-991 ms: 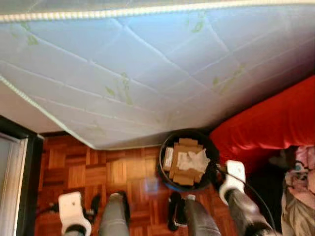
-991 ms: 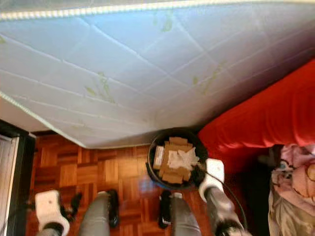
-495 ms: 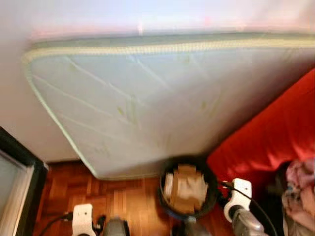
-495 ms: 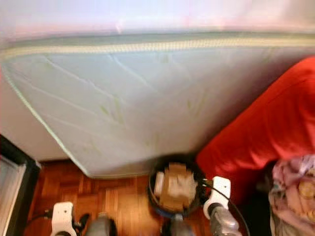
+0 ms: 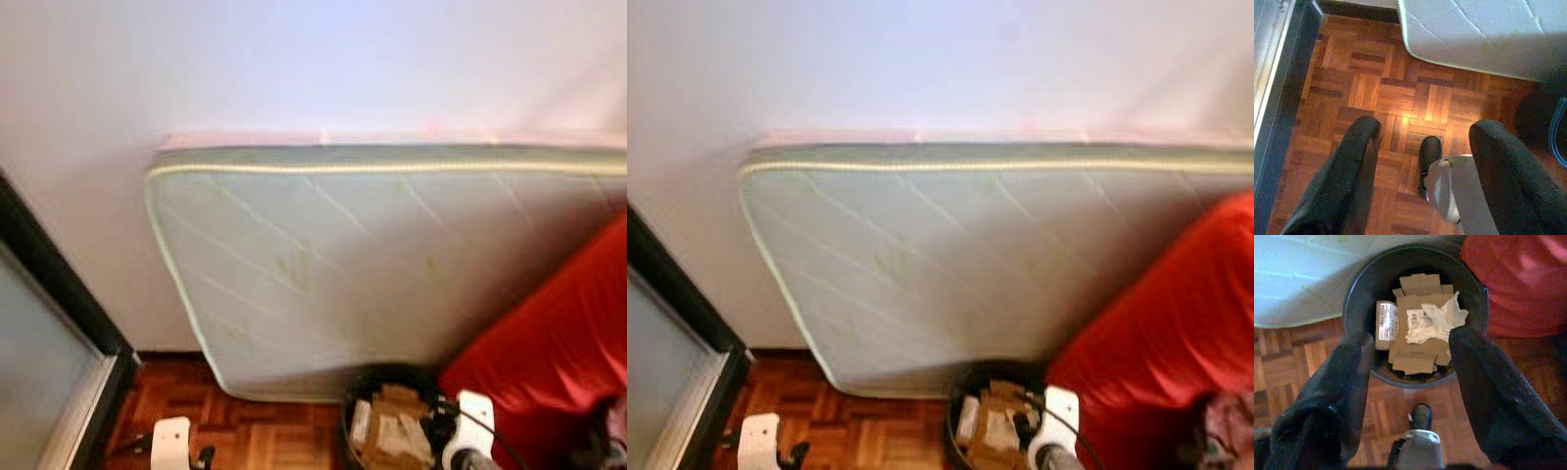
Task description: Clean up the room
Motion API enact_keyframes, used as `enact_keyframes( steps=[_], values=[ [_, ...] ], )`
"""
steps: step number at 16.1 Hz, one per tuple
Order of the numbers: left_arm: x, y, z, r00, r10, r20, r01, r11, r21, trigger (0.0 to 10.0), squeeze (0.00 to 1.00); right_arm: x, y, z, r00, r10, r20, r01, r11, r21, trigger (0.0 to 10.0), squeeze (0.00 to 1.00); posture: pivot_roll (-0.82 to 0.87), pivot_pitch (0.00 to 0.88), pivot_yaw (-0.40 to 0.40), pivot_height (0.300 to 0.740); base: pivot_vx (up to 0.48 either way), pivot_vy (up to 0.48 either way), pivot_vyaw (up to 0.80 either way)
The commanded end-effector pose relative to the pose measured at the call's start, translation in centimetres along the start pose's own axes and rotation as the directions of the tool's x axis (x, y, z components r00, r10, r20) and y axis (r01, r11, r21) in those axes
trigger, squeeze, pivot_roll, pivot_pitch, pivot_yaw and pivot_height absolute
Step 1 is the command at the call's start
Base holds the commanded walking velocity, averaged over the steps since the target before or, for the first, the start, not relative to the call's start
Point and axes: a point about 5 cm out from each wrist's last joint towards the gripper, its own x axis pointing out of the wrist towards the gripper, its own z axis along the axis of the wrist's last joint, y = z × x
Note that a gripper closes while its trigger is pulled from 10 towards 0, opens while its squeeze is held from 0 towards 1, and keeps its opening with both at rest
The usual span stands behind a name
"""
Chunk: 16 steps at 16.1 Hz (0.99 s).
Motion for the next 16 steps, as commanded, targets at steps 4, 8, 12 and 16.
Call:
enact_keyframes(
  steps=[4,8,12,16],
  values=[
    [0.3,-0.4,0.3,1.0,-0.017,-0.002,0.017,1.0,0.026,10.0,0.0,-0.5,-0.9,-1.6,0.998,-0.029,-0.052,0.03,1.0,0.003,10.0,0.0,0.09,0.0,-0.035,0.74,0.0,0.0,0.0],
    [0.4,-0.4,0.6,1.0,-0.017,0.006,0.016,1.0,0.025,10.0,0.0,-0.5,-1.1,-1.9,0.997,-0.029,-0.067,0.029,0.999,-0.014,10.0,0.0,0.09,0.0,-0.041,0.74,0.0,0.0,0.0],
    [0.3,-0.4,0.3,1.0,-0.015,-0.003,0.015,1.0,0.022,10.0,0.0,-0.6,-1.1,-2.4,0.995,-0.031,-0.093,0.029,0.999,-0.03,10.0,0.0,0.08,0.03,-0.045,0.74,0.0,0.0,0.0],
    [0.0,0.0,-0.4,1.0,-0.013,-0.027,0.014,0.999,0.033,10.0,0.0,-0.5,0.2,-2.7,0.993,-0.018,-0.112,0.013,0.999,-0.047,10.0,0.0,0.07,0.053,-0.046,0.74,0.0,0.0,-0.76]
  ],
)
